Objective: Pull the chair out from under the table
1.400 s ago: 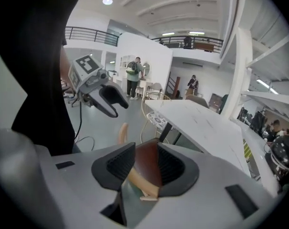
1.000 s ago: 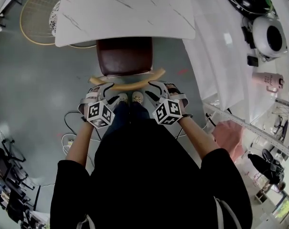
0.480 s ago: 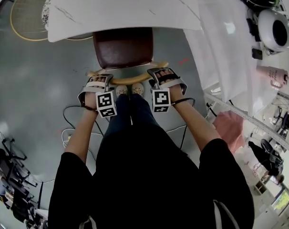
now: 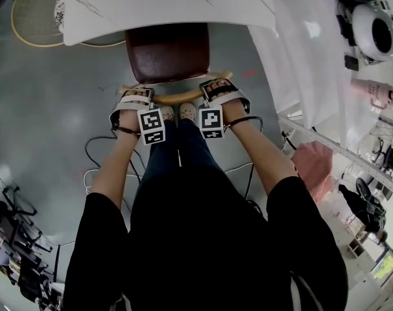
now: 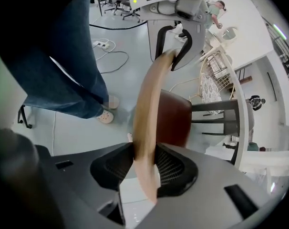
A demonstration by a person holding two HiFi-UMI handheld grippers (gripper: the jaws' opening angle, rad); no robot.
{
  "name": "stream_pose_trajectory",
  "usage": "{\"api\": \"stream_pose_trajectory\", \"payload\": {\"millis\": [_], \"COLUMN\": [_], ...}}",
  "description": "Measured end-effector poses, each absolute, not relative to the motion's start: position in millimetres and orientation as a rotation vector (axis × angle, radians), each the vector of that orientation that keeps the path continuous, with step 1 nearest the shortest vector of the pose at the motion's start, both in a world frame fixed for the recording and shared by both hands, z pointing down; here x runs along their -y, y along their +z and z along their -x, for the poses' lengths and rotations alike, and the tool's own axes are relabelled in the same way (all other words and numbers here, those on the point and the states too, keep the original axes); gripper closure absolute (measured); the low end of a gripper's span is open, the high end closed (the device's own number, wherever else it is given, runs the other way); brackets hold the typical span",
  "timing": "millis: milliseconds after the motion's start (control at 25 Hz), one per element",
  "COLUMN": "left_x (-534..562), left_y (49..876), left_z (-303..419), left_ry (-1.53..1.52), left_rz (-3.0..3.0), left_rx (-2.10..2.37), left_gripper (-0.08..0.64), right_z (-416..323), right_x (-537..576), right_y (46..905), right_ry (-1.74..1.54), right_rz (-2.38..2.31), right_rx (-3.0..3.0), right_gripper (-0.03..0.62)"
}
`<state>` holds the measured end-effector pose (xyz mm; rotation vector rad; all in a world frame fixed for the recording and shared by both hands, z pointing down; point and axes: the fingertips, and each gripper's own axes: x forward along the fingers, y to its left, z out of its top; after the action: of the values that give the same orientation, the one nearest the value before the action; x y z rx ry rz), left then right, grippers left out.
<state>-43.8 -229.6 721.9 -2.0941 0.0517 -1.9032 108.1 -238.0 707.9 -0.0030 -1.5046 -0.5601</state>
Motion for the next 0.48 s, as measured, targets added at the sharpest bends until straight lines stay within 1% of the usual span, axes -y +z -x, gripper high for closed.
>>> {"api": "stream_pose_trajectory", "payload": {"millis": [480], "left_x": [185.2], "left_y": [723.7], "left_z": [52.5], "left_ry": [-1.835], "left_rz": [2.034], "left_rx": [0.118], "left_gripper": [0.391], "right_z": [-98.9], "right_x": [168.5], "right_y": [709.5], "right_ry": [-0.422], "right_rz": [-0.009], "right_rx": [1.536], "right_gripper": [0.454]}}
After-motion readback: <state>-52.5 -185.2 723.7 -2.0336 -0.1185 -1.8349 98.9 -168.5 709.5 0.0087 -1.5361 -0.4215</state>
